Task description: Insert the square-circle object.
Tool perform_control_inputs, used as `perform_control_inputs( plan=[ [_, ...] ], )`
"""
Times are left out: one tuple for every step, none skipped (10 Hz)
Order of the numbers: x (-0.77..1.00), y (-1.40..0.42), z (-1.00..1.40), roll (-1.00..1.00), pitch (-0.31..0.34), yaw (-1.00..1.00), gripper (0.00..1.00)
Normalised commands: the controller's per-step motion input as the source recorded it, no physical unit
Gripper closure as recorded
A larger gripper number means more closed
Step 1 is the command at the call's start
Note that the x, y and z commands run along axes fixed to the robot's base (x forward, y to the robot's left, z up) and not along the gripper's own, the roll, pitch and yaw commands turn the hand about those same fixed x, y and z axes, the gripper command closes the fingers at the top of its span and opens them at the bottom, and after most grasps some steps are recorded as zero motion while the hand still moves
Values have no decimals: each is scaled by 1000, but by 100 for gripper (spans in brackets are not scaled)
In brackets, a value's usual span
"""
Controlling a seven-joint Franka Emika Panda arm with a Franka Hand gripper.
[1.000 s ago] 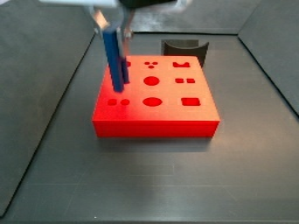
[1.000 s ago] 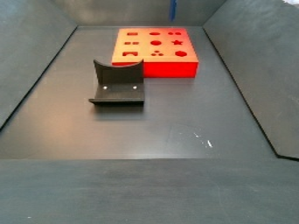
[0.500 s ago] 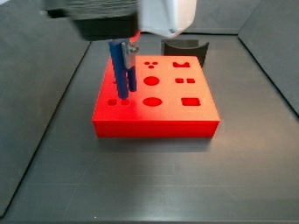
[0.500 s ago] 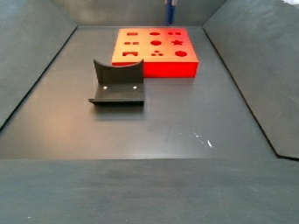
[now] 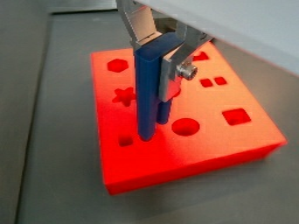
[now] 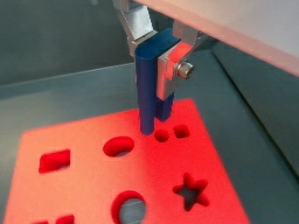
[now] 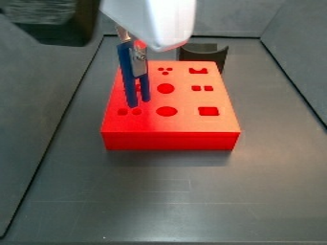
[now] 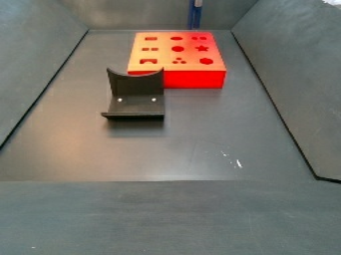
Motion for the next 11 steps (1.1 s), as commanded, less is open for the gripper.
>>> perform_control_inputs(
  plan=[
    [0, 0, -57, 0, -39, -1000, 100],
    [0, 0, -57, 0, -39, -1000, 100],
    [0, 0, -77, 0, -29, -1000, 100],
    [0, 0, -100, 0, -20, -1000, 100],
    [0, 0, -106, 0, -13, -1000, 100],
    [0, 0, -114, 0, -6, -1000, 100],
    [-120, 0, -63, 0, -10, -1000, 100],
    [-286, 77, -74, 0, -7, -860, 100],
    [-297, 34, 0, 0, -61, -343, 100],
    [-243, 0, 0, 1, -7, -109, 100],
    [0, 0, -26, 0, 0, 0, 100]
  ],
)
